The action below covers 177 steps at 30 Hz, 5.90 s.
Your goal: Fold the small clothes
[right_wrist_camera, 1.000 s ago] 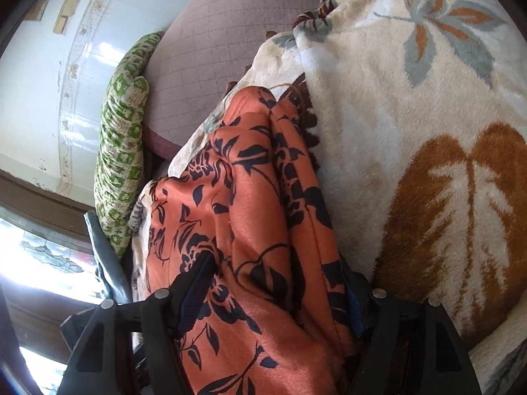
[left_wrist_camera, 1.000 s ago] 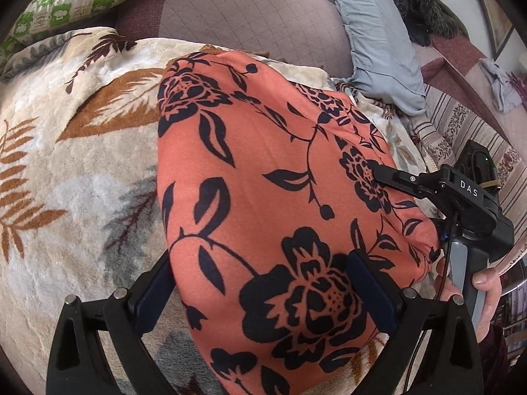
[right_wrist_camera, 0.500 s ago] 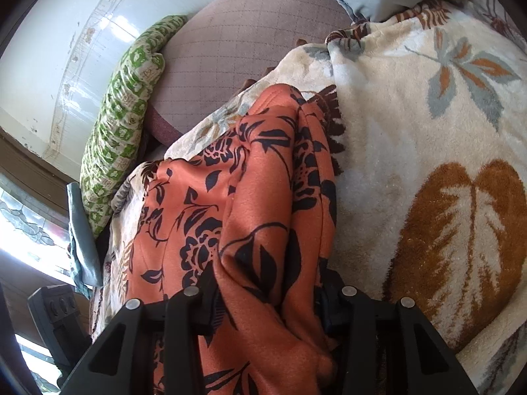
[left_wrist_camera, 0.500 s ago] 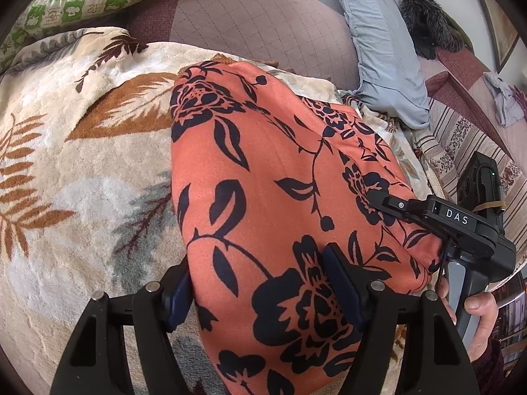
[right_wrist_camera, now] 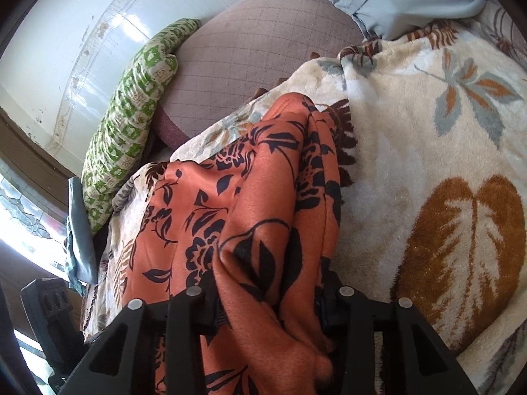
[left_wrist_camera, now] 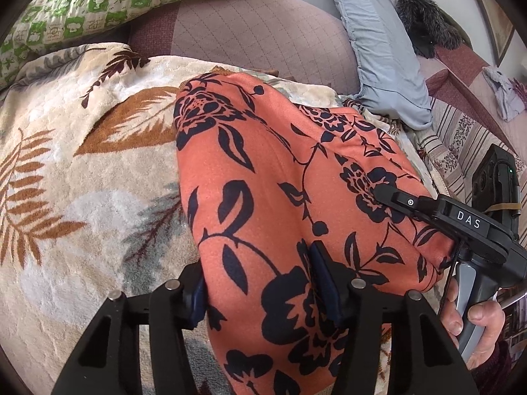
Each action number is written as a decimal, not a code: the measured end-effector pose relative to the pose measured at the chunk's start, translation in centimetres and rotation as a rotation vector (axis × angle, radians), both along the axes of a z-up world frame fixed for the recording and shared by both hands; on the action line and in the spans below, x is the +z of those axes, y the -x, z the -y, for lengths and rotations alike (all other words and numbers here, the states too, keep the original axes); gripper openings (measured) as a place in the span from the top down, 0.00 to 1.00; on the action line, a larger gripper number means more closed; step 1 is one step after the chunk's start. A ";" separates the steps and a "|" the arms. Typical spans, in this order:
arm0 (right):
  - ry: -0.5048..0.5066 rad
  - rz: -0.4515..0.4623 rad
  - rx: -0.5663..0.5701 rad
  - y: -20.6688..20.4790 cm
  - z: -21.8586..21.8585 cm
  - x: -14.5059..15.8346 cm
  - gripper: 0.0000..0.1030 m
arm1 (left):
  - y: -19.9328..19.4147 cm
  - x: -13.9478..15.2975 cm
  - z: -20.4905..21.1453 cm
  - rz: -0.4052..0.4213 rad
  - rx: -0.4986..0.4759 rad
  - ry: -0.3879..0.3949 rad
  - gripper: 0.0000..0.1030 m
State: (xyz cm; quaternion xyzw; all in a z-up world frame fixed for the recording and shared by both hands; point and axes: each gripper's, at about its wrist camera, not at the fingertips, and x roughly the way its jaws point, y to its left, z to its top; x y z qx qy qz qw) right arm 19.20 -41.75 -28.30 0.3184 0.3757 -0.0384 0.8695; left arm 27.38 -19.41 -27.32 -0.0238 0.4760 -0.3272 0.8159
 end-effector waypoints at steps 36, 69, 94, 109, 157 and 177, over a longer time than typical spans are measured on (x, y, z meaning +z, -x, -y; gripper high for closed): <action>0.084 0.071 0.022 0.2 -1.8 1.7 0.61 | 1.4 1.9 0.1 0.143 0.030 -0.075 0.55; 0.047 0.150 0.181 -1.3 -11.3 3.4 0.62 | 3.2 7.3 -9.2 0.272 0.212 -0.144 0.55; 0.052 0.217 0.152 -0.4 -8.8 5.5 0.45 | -0.1 5.0 -9.8 0.258 0.283 -0.359 0.34; 0.144 -0.062 0.229 -3.8 -11.8 -0.3 0.67 | -2.0 1.7 -10.2 0.224 0.301 -0.401 0.11; 0.465 0.400 0.189 28.8 -24.0 24.5 0.38 | 28.7 28.8 -20.0 0.673 0.463 -0.261 0.08; 0.477 0.418 0.207 29.3 -27.6 26.2 0.38 | 31.0 29.7 -23.5 0.684 0.521 -0.250 0.07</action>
